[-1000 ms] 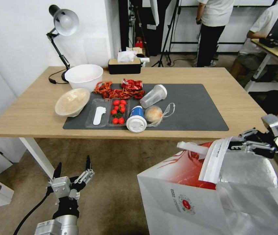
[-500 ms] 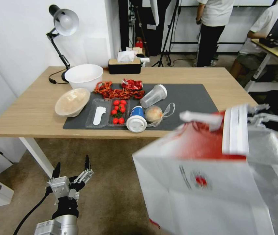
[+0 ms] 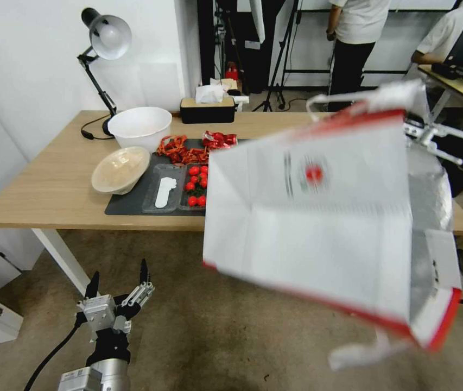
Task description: Pick up the food delivery bag from the floor and place it on the table.
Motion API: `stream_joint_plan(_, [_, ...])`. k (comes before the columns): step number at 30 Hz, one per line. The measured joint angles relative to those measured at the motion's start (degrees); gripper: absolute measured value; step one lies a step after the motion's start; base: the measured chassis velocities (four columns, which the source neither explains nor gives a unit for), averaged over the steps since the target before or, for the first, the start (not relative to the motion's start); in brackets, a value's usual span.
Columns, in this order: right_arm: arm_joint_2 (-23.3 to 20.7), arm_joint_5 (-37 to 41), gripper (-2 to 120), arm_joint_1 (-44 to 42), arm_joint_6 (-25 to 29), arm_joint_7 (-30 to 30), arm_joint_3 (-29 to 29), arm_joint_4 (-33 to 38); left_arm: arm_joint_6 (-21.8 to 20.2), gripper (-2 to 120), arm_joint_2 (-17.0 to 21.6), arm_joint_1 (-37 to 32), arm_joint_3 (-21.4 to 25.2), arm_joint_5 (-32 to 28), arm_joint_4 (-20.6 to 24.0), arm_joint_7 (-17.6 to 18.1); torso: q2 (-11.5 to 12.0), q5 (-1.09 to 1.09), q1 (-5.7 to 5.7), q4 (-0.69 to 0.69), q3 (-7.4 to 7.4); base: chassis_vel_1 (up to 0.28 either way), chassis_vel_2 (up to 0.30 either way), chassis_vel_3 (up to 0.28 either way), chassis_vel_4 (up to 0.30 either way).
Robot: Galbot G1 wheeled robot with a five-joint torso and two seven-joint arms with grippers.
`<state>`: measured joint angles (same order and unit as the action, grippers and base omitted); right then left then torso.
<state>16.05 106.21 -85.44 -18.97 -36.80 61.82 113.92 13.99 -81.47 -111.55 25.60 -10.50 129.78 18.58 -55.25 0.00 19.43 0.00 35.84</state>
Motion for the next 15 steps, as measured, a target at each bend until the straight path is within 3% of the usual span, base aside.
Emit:
stream_joint_plan(1, [0.3, 2.7, 0, 0.5, 1.3, 6.0, 0.0, 1.5, 0.1, 100, 0.0, -0.1, 0.0, 0.1, -0.1, 0.0, 0.0, 0.0, -0.01, 0.0, 0.0, 0.0, 0.0, 0.0, 0.0])
stream_joint_plan(2, [0.3, 2.7, 0, 0.5, 1.3, 6.0, 0.0, 1.5, 0.1, 100, 0.0, -0.1, 0.0, 0.1, -0.1, 0.0, 0.0, 0.0, -0.01, 0.0, 0.0, 0.0, 0.0, 0.0, 0.0])
stream_joint_plan(5, [0.6, 7.4, 0, 1.4, 4.1, 17.0, 0.0, 3.9, 0.2, 100, -0.3, 0.0, -0.2, 0.3, -0.3, 0.1, 0.0, 0.0, -0.01, 0.0, 0.0, 0.0, 0.0, 0.0, 0.0])
stream_joint_plan(6, [0.6, 7.4, 0, 1.4, 4.1, 17.0, 0.0, 3.9, 0.2, 100, -0.3, 0.0, -0.2, 0.3, -0.3, 0.1, 0.0, 0.0, -0.01, 0.0, 0.0, 0.0, 0.0, 0.0, 0.0])
stream_joint_plan(8, [1.3, 10.5, 0, 1.9, 6.7, 24.5, 0.2, 5.5, 0.3, 100, -0.2, 0.0, -0.4, 0.5, -0.4, 0.1, 0.0, 0.0, 0.0, 0.0, 0.0, 0.0, 0.0, 0.0, 0.0])
stream_joint_plan(9, [1.3, 10.5, 0, 1.9, 6.7, 24.5, 0.2, 5.5, 0.3, 100, -0.2, 0.0, -0.4, 0.5, -0.4, 0.1, 0.0, 0.0, 0.0, 0.0, 0.0, 0.0, 0.0, 0.0, 0.0])
stream_joint_plan(12, [2.3, 13.8, 0, 2.4, 11.3, 35.1, 0.8, 7.7, 0.3, 100, 0.7, 0.7, -0.7, 0.5, -0.8, 0.1, 0.0, 0.0, 0.0, 0.0, -0.01, 0.0, 0.0, 0.0, 0.0])
stream_joint_plan(13, [2.3, 13.8, 0, 2.4, 11.3, 35.1, 0.8, 7.7, 0.3, 100, 0.7, 0.7, -0.7, 0.5, -0.8, 0.1, 0.0, 0.0, 0.0, 0.0, -0.01, 0.0, 0.0, 0.0, 0.0])
stream_joint_plan(15, [3.3, 14.7, 0, 2.8, 15.8, 43.7, 1.1, 8.7, -0.2, 100, 1.7, 1.6, -1.2, 0.3, -1.3, 0.1, 0.0, -0.01, -0.01, 0.01, -0.01, 0.0, 0.0, 0.0, 0.0])
